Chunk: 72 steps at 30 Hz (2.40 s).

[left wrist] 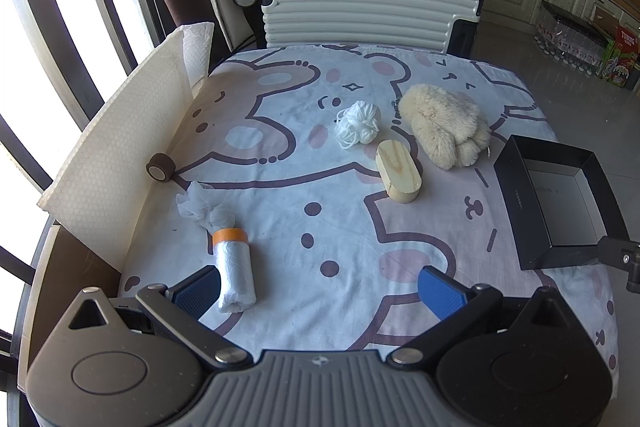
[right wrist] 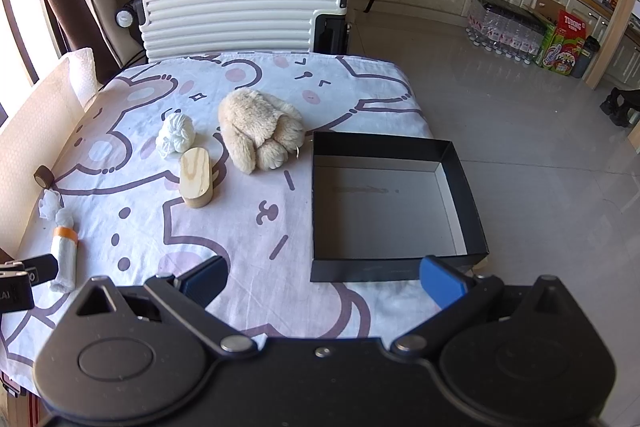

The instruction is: Organize objects

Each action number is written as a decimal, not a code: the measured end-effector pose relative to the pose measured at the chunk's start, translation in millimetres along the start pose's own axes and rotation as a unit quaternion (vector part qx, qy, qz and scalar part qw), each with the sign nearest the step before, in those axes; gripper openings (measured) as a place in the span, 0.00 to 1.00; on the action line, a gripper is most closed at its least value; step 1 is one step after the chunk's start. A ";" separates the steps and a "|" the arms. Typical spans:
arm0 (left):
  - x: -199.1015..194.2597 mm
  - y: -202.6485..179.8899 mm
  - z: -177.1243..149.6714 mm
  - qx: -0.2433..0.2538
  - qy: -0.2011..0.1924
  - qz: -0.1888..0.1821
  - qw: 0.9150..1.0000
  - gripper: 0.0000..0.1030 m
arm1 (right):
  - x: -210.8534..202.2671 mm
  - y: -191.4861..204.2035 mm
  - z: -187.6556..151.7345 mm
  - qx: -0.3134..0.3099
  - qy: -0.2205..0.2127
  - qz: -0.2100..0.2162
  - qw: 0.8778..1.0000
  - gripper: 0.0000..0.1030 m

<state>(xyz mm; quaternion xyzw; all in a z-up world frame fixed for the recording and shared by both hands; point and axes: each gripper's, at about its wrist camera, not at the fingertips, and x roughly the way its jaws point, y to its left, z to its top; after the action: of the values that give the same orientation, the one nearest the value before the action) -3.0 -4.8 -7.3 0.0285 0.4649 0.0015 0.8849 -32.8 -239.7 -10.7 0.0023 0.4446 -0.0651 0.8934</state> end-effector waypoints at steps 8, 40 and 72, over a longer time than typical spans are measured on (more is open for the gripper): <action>0.1 -0.1 -0.1 0.001 0.000 0.000 1.000 1.00 | -1.0 -1.6 0.7 0.003 0.000 -0.001 1.000 1.00; -20.5 69.0 0.7 -0.043 -0.047 0.041 0.997 1.00 | -14.3 54.2 30.7 -0.028 -0.029 0.033 0.999 1.00; 70.4 122.4 45.6 -0.123 0.022 0.029 0.992 0.83 | 85.1 124.4 114.2 -0.006 -0.034 0.138 0.990 0.90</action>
<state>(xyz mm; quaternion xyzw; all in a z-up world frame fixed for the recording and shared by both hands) 77.3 117.2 -33.0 -0.0671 0.4794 0.0846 0.8709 123.3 -133.2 -16.0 0.0563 0.4094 0.0616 0.9085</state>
